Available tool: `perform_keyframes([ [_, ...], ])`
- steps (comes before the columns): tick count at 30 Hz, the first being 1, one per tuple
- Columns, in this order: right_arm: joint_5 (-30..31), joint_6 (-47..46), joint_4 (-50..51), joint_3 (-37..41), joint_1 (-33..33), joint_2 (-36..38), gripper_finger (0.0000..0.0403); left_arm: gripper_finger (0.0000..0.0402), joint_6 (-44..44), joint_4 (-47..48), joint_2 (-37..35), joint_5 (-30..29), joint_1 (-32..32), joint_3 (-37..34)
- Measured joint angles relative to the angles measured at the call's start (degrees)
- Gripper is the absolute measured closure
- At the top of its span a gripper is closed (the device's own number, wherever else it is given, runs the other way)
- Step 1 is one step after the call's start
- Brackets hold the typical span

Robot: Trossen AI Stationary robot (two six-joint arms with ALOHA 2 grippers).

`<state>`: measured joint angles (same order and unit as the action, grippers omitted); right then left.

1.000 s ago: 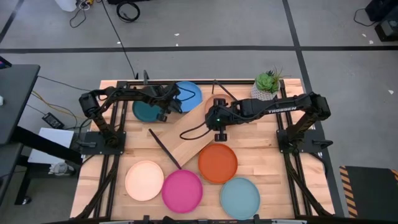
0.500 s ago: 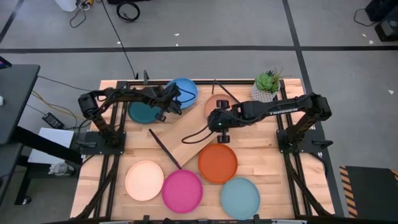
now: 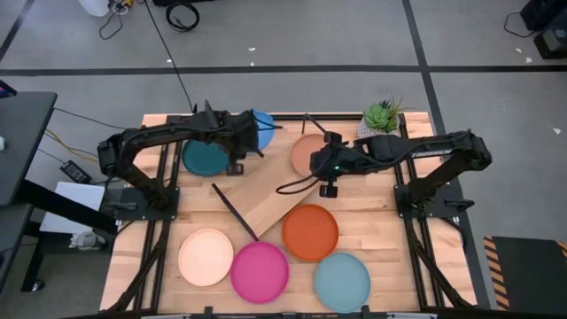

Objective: Place and stack plates onto a shelf
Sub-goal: Put the blue plate on the shelf

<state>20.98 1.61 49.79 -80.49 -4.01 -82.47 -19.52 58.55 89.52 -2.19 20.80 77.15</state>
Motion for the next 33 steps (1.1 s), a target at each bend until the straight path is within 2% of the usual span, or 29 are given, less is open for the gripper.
perform_keyframes([
  [4, 0.40, 0.17, 0.35, 0.00, -0.09, 1.46, 0.0286, 0.0393, 16.01, 2.65, 0.07, 3.11, -5.51, 1.70],
  [11, 0.63, 2.48, 0.58, 0.00, -0.07, 3.44, 0.0286, 0.0393, 31.40, 3.09, 4.05, 0.99, -15.80, 7.06],
  [17, 0.63, 3.78, 0.54, 0.00, -0.07, 4.84, 0.0286, 0.0393, 36.01, 9.77, 14.00, -0.01, -20.79, 16.15],
  [24, 0.61, 5.54, 0.56, -0.02, -0.07, 5.13, 0.0286, 0.0392, 38.87, 16.96, 24.20, 0.81, -23.21, 26.69],
  [28, 0.59, 6.46, 1.13, -0.02, -0.07, 5.31, 0.0286, 0.0391, 41.87, 16.98, 26.37, 2.88, -24.32, 29.18],
  [33, 0.58, 7.64, 1.78, -0.02, -0.07, 5.42, 0.0286, 0.0391, 44.45, 16.36, 28.53, 2.50, -26.40, 29.46],
])
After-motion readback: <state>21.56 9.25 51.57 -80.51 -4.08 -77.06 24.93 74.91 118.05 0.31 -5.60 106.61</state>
